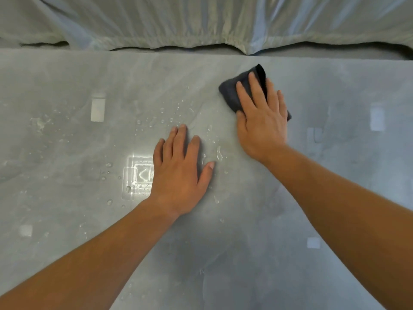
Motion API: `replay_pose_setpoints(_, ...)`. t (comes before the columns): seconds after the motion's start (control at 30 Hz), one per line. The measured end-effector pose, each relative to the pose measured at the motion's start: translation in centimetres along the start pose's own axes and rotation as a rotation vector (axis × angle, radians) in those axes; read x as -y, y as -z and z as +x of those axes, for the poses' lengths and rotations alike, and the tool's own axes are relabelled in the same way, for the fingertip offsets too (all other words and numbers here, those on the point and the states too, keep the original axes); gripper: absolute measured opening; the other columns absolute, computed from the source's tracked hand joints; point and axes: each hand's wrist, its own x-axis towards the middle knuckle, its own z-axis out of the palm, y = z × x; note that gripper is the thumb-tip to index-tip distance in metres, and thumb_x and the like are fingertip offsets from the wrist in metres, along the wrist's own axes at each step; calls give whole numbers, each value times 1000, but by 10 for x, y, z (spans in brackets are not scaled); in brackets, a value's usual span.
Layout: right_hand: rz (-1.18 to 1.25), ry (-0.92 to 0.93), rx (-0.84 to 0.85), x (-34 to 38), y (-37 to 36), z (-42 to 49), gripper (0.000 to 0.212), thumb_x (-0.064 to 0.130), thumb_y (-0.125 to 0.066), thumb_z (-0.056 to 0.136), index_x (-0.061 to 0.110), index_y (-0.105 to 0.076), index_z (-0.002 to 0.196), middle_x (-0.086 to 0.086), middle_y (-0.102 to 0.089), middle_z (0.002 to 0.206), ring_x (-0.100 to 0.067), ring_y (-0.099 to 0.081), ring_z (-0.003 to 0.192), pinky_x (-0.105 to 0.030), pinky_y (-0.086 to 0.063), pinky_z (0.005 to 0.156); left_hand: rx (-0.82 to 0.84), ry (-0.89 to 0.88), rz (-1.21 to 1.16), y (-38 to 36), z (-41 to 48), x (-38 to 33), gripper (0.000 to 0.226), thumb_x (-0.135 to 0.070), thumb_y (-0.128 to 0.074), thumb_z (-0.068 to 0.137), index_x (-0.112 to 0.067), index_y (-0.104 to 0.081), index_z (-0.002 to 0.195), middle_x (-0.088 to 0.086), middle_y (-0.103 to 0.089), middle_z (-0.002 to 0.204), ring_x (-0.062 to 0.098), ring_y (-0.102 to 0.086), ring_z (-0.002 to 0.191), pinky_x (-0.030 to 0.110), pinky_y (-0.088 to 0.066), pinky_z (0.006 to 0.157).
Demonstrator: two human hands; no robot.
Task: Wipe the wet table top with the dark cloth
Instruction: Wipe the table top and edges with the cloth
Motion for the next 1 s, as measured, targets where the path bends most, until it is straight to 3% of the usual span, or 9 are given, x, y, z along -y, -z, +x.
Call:
replay_pose_setpoints(0.23, -81, 415, 149, -3, 1, -53, 58, 38, -32, 101, 27, -27, 157, -1, -16, 168, -33, -10, 154, -52, -10, 124, 64, 14, -39, 10, 0, 1, 62, -54, -32, 100, -19, -35, 151, 12, -18, 165, 28, -9, 154, 46, -8, 123)
replay_pose_setpoints(0.3, -59, 354, 144, -9, 8, -25, 57, 37, -32, 101, 27, -28, 157, 0, -15, 168, -32, -10, 154, -51, -9, 124, 64, -19, -30, 15, 1, 7, 59, -53, -31, 100, -20, -39, 149, 10, -21, 165, 27, -14, 152, 44, -12, 121)
replay_pose_setpoints(0.43, 19, 56, 53, 8, 12, 58, 57, 33, -33, 103, 25, -23, 158, 0, -7, 169, -33, -3, 154, -49, -4, 124, 79, -97, 10, 18, 0, 21, 57, -49, -32, 102, -22, -38, 152, 7, -21, 166, 25, -15, 153, 38, -12, 118)
replay_pose_setpoints(0.5, 0, 19, 36, 25, 8, 72, 59, 32, -32, 103, 25, -18, 159, -2, -4, 169, -34, -1, 154, -50, -5, 124, 81, -117, 14, 16, 1, 24, 57, -48, -34, 102, -21, -37, 153, 8, -20, 166, 26, -15, 154, 39, -13, 118)
replay_pose_setpoints(0.73, -77, 381, 177, 12, 12, 22, 58, 35, -33, 104, 28, -20, 159, 2, -9, 169, -30, -4, 154, -49, -5, 124, 110, -105, 0, 13, -1, 23, 60, -53, -28, 103, -24, -31, 155, 5, -10, 169, 22, -4, 155, 38, -7, 122)
replay_pose_setpoints(0.8, -49, 290, 159, 10, 14, 33, 57, 35, -35, 104, 30, -20, 159, 5, -7, 169, -28, -3, 155, -49, -5, 124, 91, -105, -22, 19, -1, 27, 59, -53, -30, 102, -21, -36, 152, 6, -16, 167, 24, -12, 153, 38, -12, 120)
replay_pose_setpoints(0.87, 1, 83, 91, 23, 12, 50, 57, 33, -35, 104, 29, -19, 159, 4, -5, 169, -29, -1, 154, -50, -4, 124, 45, -72, -7, 27, 3, 37, 60, -51, -33, 100, -18, -38, 150, 9, -20, 166, 28, -18, 151, 41, -16, 118)
replay_pose_setpoints(0.93, 14, -77, 37, 44, 4, 61, 58, 32, -32, 104, 28, -15, 159, 2, -2, 169, -31, 1, 154, -51, -2, 124, 15, 6, 34, 35, 9, 50, 63, -51, -34, 99, -17, -36, 152, 13, -17, 166, 31, -14, 152, 44, -12, 120)
replay_pose_setpoints(1.0, 7, -74, 19, 66, -4, 54, 59, 32, -32, 103, 28, -15, 159, 1, -2, 169, -33, 0, 154, -51, -3, 124, 39, 67, 72, 39, 14, 65, 66, -53, -32, 101, -17, -28, 156, 15, -8, 167, 31, -4, 154, 46, -3, 122)
